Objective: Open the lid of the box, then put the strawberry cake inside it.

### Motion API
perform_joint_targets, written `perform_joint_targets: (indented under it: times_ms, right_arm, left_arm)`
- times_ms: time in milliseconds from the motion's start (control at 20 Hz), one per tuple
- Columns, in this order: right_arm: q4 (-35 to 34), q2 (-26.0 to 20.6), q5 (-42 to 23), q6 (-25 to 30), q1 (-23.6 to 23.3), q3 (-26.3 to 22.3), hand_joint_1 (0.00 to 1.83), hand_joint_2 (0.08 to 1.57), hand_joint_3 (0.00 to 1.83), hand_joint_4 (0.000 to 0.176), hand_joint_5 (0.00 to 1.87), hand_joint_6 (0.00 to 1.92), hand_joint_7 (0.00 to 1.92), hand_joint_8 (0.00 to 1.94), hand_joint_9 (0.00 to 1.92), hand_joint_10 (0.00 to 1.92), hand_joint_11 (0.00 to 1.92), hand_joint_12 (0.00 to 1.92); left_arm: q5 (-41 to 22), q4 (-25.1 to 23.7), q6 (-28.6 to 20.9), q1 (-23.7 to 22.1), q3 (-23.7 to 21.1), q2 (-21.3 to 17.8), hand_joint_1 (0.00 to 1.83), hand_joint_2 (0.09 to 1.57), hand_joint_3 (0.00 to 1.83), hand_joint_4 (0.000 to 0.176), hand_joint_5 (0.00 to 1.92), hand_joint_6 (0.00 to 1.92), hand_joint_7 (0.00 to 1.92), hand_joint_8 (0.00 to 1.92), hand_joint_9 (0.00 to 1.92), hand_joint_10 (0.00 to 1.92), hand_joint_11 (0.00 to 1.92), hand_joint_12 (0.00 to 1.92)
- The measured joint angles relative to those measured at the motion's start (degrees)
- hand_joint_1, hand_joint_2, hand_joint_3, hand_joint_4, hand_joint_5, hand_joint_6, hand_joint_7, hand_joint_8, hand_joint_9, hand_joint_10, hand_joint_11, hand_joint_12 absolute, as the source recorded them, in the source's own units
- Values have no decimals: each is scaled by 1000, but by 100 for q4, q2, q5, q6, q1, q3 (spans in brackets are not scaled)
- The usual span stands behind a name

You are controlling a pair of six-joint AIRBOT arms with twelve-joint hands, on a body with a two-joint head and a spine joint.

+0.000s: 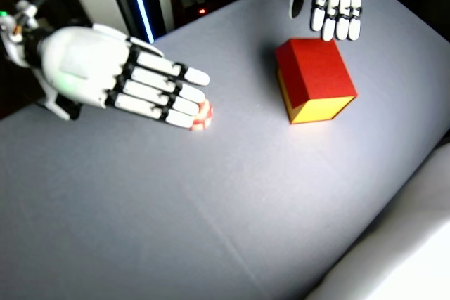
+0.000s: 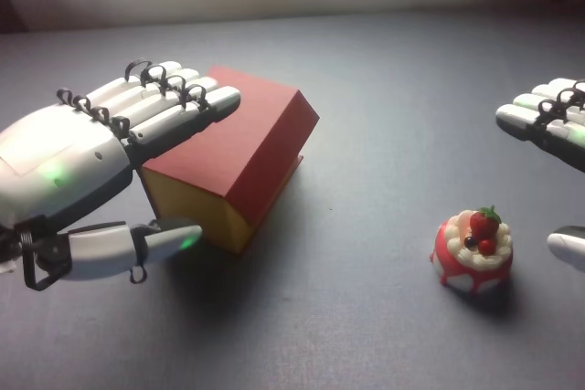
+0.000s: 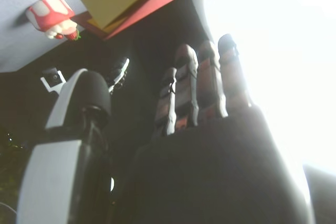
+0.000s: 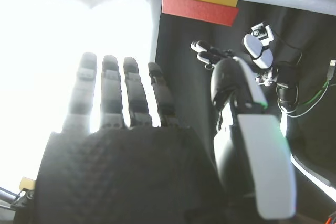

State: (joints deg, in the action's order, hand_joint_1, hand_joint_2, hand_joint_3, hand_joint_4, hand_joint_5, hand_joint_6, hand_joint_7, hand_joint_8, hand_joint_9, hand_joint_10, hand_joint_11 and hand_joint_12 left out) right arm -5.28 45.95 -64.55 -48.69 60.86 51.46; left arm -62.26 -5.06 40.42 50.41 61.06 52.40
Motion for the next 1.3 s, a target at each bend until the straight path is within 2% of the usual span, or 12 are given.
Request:
perform_joint_targets:
  times_ms: [100, 200, 300, 350, 400, 450, 500, 750, 1000, 1050, 1200, 1300]
  right_arm:
    - [4, 0, 13, 2, 0, 0, 409, 1328, 16, 0, 0, 0, 0, 0, 0, 0, 0, 0]
    - [-7, 0, 15, 2, 0, 0, 414, 1329, 15, 0, 0, 0, 0, 0, 0, 0, 0, 0]
    - [-7, 0, 20, 2, 0, 0, 440, 1322, 9, 0, 0, 0, 0, 0, 0, 0, 0, 0]
    - [-7, 0, 17, 0, 0, 0, 456, 1321, 7, 0, 0, 0, 0, 0, 0, 0, 0, 0]
    - [-9, 2, 15, 0, 2, 0, 445, 1326, 8, 0, 0, 0, 0, 0, 0, 0, 0, 0]
    - [-28, 2, 22, -2, 2, 0, 434, 1328, 8, 0, 0, 0, 0, 0, 0, 0, 0, 0]
    - [-72, 2, 17, 0, 11, 0, 440, 1328, 6, 0, 0, 0, 0, 0, 0, 0, 0, 0]
    - [-94, 13, 22, -2, 22, 0, 411, 1333, 5, 0, 0, 0, 0, 0, 0, 0, 0, 0]
    - [-116, 13, 17, -2, 66, 0, 406, 1333, 3, 0, 0, 0, 0, 0, 0, 0, 0, 0]
    - [-111, 15, 20, -2, 85, 0, 406, 1332, 3, 0, 0, 0, 0, 0, 0, 0, 0, 0]
    - [-149, 24, 33, 0, 85, 0, 447, 1326, 0, 0, 6, 2, 0, 0, 0, 0, 0, 0]
    - [-144, 26, 33, 0, 85, 0, 418, 1333, 2, 0, 0, 0, 0, 0, 0, 0, 0, 0]
  left_arm:
    - [13, -37, -2, -2, 0, 33, 617, 1187, 0, 64, 0, 0, 0, 0, 0, 0, 0, 0]
    - [4, -20, 0, -2, 2, 37, 650, 1181, 0, 55, 0, 0, 0, 0, 0, 0, 0, 0]
    - [83, 13, -7, -94, 87, 129, 691, 1181, 0, 64, 0, 0, 0, 0, 0, 0, 0, 0]
    - [138, -2, 4, -136, 153, 184, 781, 1169, 0, 85, 0, 0, 0, 0, 0, 0, 0, 0]
    - [267, -7, 0, -225, 214, 271, 797, 1160, 0, 126, 0, 0, 0, 0, 0, 0, 0, 0]
    - [334, -7, 0, -280, 273, 341, 801, 1154, 0, 141, 0, 0, 0, 0, 0, 0, 0, 0]
    - [487, 20, 4, -358, 356, 466, 822, 1149, 0, 139, 0, 0, 0, 0, 0, 0, 0, 0]
    - [905, 114, 26, -588, 588, 743, 940, 1142, 0, 175, 0, 0, 0, 0, 0, 0, 0, 0]
    - [1141, 227, 52, -658, 717, 946, 899, 1174, 4, 154, 0, 0, 0, 0, 0, 0, 0, 0]
    - [1128, 271, 50, -662, 717, 964, 900, 1173, 3, 172, 0, 0, 0, 0, 0, 0, 0, 0]
    - [1078, 365, 52, -662, 750, 1012, 881, 1174, 2, 176, 0, 0, 0, 0, 0, 0, 0, 0]
    - [979, 417, 52, -662, 752, 1014, 825, 1204, 14, 159, 0, 0, 0, 0, 0, 0, 0, 0]
